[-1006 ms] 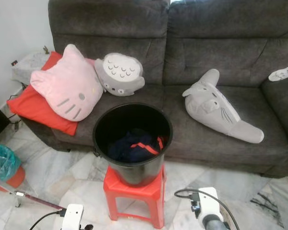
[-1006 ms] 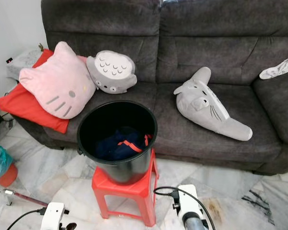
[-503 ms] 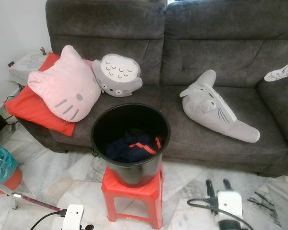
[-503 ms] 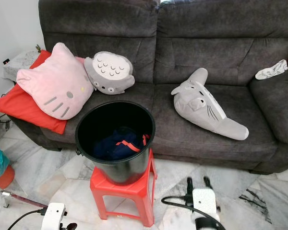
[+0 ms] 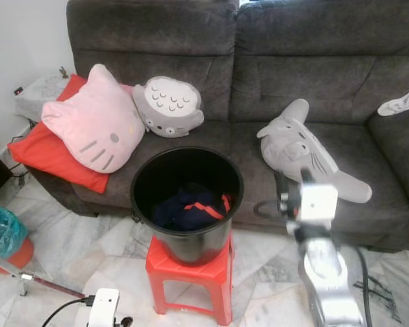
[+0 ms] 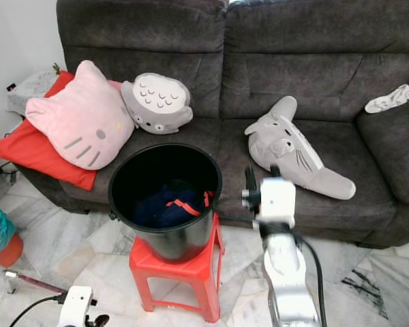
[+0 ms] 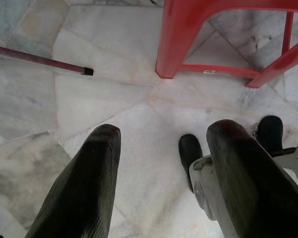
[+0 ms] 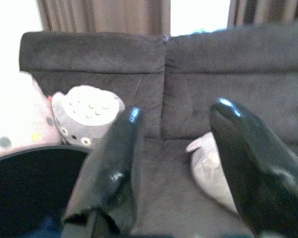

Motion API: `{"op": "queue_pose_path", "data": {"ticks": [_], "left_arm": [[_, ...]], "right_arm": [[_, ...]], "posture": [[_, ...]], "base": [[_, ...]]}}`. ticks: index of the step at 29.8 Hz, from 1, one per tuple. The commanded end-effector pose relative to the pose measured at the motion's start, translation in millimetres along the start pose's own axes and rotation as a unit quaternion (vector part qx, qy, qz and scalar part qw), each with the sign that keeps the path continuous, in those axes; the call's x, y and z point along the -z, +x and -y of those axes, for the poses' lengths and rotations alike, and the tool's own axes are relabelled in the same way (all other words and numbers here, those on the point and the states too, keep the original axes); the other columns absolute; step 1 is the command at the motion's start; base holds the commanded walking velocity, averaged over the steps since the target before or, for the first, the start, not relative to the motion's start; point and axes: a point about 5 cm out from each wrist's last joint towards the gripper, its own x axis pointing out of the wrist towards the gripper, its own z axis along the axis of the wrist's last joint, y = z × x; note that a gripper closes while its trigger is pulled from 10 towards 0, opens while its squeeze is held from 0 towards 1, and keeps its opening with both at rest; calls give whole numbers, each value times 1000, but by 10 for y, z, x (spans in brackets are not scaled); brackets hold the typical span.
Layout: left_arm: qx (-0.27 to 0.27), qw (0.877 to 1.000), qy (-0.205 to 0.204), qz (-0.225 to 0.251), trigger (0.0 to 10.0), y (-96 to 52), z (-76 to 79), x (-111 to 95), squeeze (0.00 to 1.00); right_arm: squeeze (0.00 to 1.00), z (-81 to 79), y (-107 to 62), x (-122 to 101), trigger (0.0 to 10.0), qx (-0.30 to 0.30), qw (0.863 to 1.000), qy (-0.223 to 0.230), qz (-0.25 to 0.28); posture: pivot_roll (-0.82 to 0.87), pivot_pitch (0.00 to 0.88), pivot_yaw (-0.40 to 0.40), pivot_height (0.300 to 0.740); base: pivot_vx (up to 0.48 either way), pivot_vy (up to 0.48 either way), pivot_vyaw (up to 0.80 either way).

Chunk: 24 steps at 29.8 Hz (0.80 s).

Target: Hang hanger

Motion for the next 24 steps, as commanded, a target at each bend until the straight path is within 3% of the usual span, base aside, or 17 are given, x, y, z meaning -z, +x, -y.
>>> {"op": "queue_pose_path", "data": {"ticks": [1, 3, 4, 6, 7, 10, 12, 15, 16, 18, 19, 24], "left_arm": [[-8, 1000, -10, -1, 10000, -4, -44, -4, 0], [-9, 1000, -5, -3, 10000, -2, -55, -13, 0], [-9, 1000, -4, -4, 10000, -2, -57, -13, 0], [-9, 1000, -4, -5, 10000, -1, -64, -20, 0], [-9, 1000, -4, -5, 10000, -1, -66, -19, 0], [-9, 1000, -4, -6, 10000, -3, -72, -16, 0], [-9, 1000, -3, -6, 10000, -5, -75, -11, 0], [-5, 1000, 1, -8, 10000, -9, -72, 8, 0], [-7, 1000, -3, -9, 10000, -20, -89, 37, 0], [-9, 1000, -5, -9, 10000, -34, -123, 61, 0], [-11, 1000, -7, -8, 10000, -44, -162, 70, 0], [-19, 1000, -18, -8, 10000, -77, -286, 91, 0]], "right_arm": [[0, -84, 63, -71, 10000, -37, 999, -1, 2], [0, -69, 114, -3, 10000, -27, 999, 1, -37], [0, -28, 132, 46, 10000, 0, 998, 16, -62], [0, 52, 179, 97, 10000, 59, 989, 91, -98], [0, 35, 199, 77, 10000, 48, 990, 92, -94], [0, -8, 234, 52, 10000, 22, 991, 94, -96], [0, -51, 264, 74, 10000, -3, 988, 88, -129], [0, -187, 248, 139, 10000, -75, 981, 55, -170], [0, -232, 243, 132, 10000, -97, 981, 17, -169], [0, -244, 262, 41, 10000, -96, 987, 8, -131], [0, -239, 272, -28, 10000, -85, 990, 33, -108], [0, -177, 206, 30, 10000, -65, 991, 16, -117]], "posture": [[-86, 0, 50, 740], [-86, 0, 50, 740], [-86, 0, 50, 740], [-82, 0, 57, 740], [-82, 0, 57, 740], [-82, 0, 57, 740], [-82, 0, 61, 740], [-79, 2, 59, 740], [-76, 2, 58, 740], [-74, 3, 57, 740], [-77, 4, 57, 740], [-79, 5, 58, 740]], "base": [[0, 0, 0], [0, 0, 0], [0, 0, 0], [0, 0, 0], [0, 0, 0], [0, 0, 0], [0, 0, 0], [0, 0, 0], [0, 0, 0], [0, 0, 0], [0, 0, 0], [0, 0, 0]]}}
